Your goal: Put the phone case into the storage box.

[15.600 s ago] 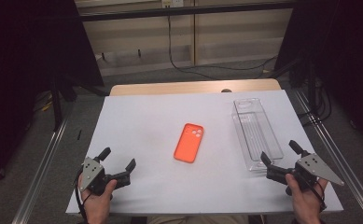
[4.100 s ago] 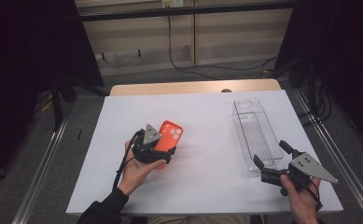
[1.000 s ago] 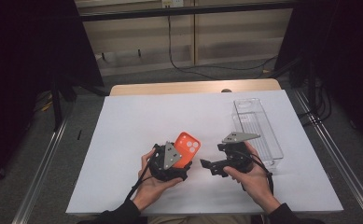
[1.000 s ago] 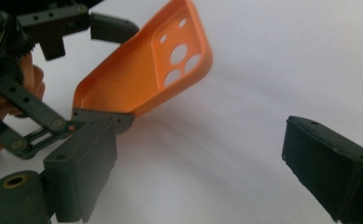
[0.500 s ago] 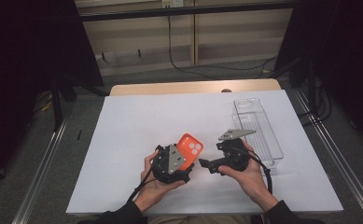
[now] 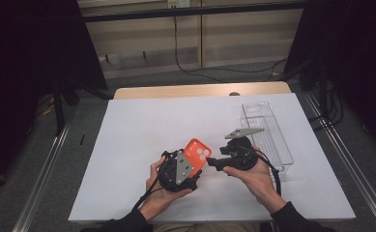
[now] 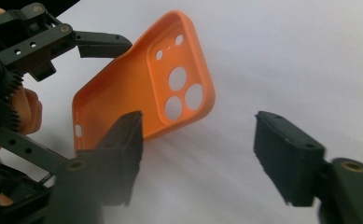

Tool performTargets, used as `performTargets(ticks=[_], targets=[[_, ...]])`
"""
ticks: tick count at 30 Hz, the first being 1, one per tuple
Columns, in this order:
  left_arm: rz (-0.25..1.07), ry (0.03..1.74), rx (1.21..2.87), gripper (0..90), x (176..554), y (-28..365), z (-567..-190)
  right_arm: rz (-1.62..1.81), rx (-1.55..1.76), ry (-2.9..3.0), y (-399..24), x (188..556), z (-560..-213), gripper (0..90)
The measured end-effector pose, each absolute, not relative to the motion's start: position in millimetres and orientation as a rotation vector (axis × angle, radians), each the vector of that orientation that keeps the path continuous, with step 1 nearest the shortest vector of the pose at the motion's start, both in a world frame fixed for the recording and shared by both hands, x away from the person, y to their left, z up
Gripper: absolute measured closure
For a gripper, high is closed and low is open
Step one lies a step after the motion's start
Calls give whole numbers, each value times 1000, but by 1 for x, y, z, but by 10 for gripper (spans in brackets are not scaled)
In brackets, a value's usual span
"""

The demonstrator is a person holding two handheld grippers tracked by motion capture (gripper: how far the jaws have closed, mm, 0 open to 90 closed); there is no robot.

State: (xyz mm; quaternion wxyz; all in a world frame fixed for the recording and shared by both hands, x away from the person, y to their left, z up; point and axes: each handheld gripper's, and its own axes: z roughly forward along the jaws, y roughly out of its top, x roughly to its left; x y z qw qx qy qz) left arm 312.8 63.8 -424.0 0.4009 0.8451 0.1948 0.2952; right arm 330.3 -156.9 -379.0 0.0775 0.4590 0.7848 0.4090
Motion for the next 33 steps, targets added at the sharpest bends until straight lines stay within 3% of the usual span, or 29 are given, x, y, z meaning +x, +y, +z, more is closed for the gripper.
performTargets(ticks=[4, 25, 33], targets=[[758, 492, 2131, 143, 312, 64, -424, 1207, 1411, 2377, -154, 334, -378, 451], [791, 501, 2114, 144, 312, 56, -424, 1214, 1553, 2340, -150, 343, -377, 644], [799, 494, 2116, 144, 310, 55, -424, 1205, 1614, 2322, -150, 346, -379, 647]])
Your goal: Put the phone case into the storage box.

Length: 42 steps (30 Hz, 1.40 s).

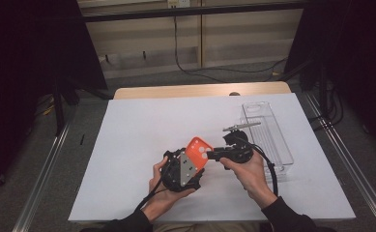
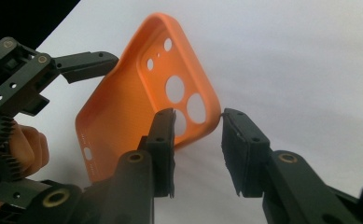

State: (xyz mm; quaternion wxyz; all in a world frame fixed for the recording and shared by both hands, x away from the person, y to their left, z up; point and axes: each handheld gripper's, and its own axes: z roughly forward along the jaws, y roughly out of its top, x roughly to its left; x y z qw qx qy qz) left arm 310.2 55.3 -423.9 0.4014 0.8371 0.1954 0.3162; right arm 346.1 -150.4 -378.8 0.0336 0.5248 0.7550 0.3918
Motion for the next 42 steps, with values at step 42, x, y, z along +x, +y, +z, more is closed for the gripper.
performTargets(ticks=[42], targets=[[680, 539, 2034, 55, 322, 61, -428, 1377, 1638, 2230, -149, 341, -377, 828]])
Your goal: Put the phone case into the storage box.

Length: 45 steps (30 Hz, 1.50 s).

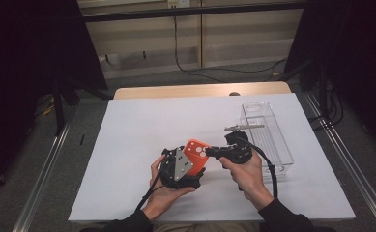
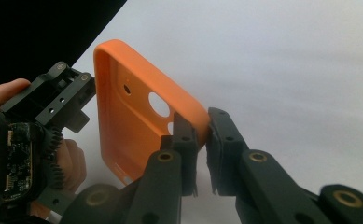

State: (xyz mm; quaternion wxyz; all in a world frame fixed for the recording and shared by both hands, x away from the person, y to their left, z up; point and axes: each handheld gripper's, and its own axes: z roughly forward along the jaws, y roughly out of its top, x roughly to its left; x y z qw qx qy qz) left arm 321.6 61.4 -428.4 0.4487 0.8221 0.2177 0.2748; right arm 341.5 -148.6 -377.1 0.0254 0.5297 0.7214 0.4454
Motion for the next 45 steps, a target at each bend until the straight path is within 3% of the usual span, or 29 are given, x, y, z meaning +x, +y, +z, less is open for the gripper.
performTargets(ticks=[16, 45], targets=[[522, 577, 1939, 22, 328, 79, -421, 1400, 1572, 2169, -157, 341, -368, 828], [563, 675, 1846, 24, 326, 109, -417, 1414, 1514, 2068, -178, 341, -361, 828]])
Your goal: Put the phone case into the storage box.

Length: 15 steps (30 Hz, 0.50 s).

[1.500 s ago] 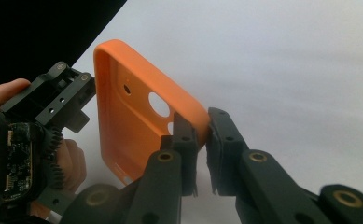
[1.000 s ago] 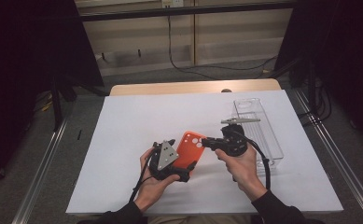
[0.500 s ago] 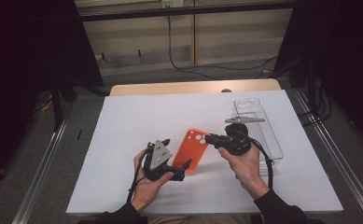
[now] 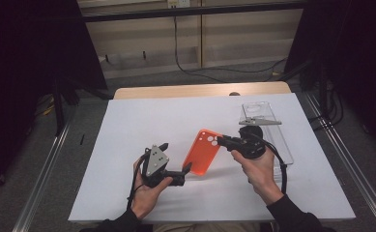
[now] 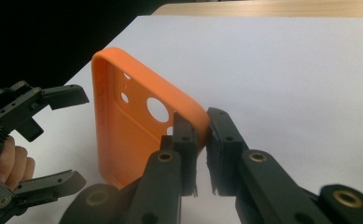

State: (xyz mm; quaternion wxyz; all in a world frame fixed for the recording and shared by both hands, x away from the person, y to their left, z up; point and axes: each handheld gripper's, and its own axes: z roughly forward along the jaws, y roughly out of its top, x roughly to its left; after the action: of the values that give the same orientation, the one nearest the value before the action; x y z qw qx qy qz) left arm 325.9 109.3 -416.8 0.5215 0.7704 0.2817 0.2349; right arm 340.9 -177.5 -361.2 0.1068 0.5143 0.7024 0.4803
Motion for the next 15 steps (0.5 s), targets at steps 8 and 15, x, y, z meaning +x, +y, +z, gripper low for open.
performTargets(ticks=[8, 15], targets=[[545, 729, 1812, 24, 329, 119, -415, 1430, 1501, 2045, -184, 341, -356, 828], [556, 753, 1797, 22, 329, 129, -415, 1443, 1483, 2025, -189, 340, -353, 828]])
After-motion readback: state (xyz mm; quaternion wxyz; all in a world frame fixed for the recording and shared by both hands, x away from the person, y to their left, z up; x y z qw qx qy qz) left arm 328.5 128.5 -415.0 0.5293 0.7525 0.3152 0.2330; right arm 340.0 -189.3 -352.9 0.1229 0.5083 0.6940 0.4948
